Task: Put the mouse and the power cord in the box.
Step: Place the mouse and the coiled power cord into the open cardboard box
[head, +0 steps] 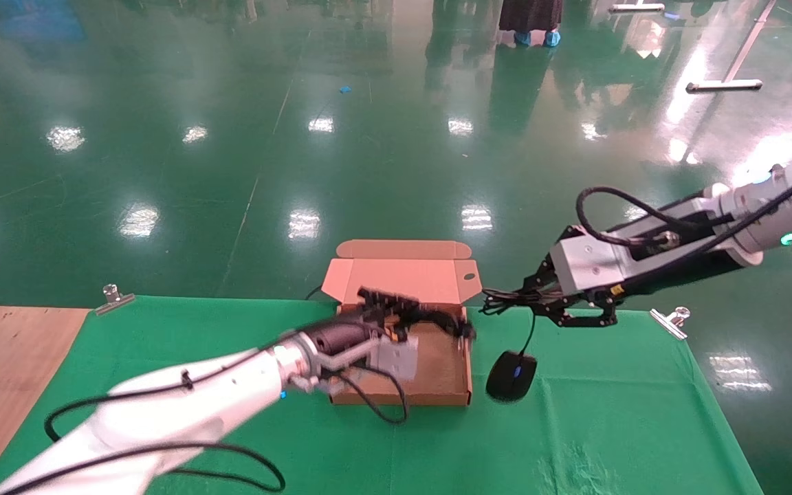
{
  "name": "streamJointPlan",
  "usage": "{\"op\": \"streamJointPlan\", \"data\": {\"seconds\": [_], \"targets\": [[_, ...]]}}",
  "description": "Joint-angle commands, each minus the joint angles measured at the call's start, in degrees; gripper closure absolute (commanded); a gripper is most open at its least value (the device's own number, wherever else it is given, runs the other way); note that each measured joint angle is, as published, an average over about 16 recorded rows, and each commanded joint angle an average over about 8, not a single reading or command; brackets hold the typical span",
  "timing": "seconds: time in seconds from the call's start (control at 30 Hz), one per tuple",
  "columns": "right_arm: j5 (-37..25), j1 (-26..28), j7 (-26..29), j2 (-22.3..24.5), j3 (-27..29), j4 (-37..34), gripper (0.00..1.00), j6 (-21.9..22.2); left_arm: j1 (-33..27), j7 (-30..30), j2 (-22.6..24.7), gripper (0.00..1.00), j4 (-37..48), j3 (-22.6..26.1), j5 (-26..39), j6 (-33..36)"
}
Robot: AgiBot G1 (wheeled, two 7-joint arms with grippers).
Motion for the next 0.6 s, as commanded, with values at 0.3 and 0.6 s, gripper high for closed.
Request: {"op": "streamJointPlan", "data": {"seconds": [0.3,0.6], "targets": [[0.27,-1.57,-0.74,1.31,0.19,0.07,1.0,0.68,0.31,-6.52,0.02,0.33,-0.51,14.18,-2.65,-7.69],[0.48,-2.77,-1.05,1.41,0.35,0.2,1.0,1.02,-1.1,-9.11,-0.13,0.0,-0.98,21.57,-6.18,-10.86]]}}
